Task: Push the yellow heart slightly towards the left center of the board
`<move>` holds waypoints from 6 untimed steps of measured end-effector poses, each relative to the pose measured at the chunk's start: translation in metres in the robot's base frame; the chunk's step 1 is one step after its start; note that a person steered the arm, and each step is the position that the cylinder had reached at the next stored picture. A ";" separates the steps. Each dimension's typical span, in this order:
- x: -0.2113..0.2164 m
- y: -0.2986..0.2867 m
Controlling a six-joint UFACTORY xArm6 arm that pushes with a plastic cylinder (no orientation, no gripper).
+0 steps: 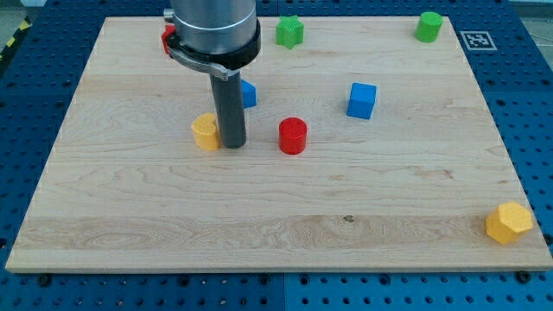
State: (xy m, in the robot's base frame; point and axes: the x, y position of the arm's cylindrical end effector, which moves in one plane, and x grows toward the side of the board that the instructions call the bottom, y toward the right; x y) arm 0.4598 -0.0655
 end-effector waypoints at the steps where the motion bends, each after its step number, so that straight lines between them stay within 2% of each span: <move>1: -0.011 -0.022; 3: -0.013 -0.022; 6: -0.021 -0.074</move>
State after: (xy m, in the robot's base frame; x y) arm 0.4387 -0.1391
